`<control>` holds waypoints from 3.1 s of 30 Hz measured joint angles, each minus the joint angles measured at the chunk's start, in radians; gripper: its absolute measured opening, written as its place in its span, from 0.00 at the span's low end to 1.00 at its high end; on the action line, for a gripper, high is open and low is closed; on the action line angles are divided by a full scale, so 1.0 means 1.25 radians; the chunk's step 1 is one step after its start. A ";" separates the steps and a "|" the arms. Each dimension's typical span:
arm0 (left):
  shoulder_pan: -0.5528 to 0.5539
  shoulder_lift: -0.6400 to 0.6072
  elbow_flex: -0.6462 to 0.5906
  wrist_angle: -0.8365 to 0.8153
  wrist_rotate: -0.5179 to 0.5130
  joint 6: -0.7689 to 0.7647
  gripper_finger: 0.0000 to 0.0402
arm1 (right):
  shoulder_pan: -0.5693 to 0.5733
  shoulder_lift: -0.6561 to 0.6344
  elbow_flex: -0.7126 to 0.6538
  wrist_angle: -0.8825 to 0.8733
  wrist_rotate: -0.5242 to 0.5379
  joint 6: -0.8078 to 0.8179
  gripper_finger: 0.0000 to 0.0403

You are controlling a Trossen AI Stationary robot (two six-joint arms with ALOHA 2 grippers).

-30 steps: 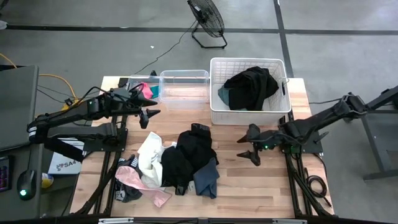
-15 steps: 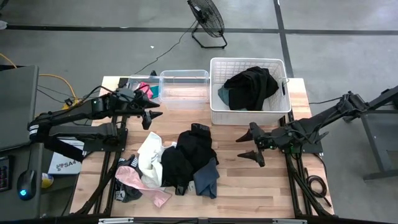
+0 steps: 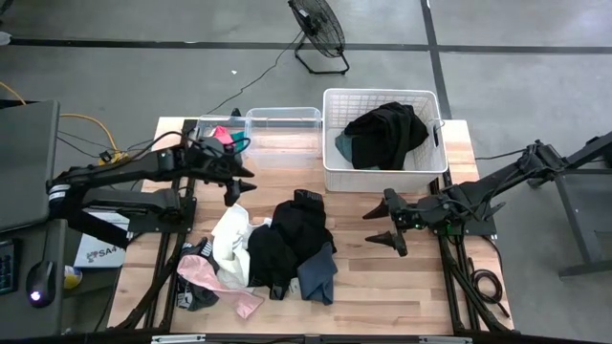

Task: Pick & Place Cloths
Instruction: Put the dark blue sock into the left transparent bin

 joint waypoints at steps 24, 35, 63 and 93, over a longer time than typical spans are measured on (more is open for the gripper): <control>-0.237 0.053 0.000 0.057 -0.144 -0.009 0.51 | 0.012 -0.159 0.000 -0.146 0.090 -0.060 0.79; -0.298 0.077 0.001 0.094 -0.201 -0.024 0.51 | 0.047 -0.275 -0.127 -0.035 0.171 -0.077 0.79; -0.314 0.116 0.001 0.141 -0.219 -0.013 0.51 | 0.057 -0.159 -0.236 0.244 0.125 0.022 0.79; -0.314 0.111 0.001 0.131 -0.259 0.000 0.51 | 0.045 0.564 -0.019 0.439 0.082 -0.468 0.78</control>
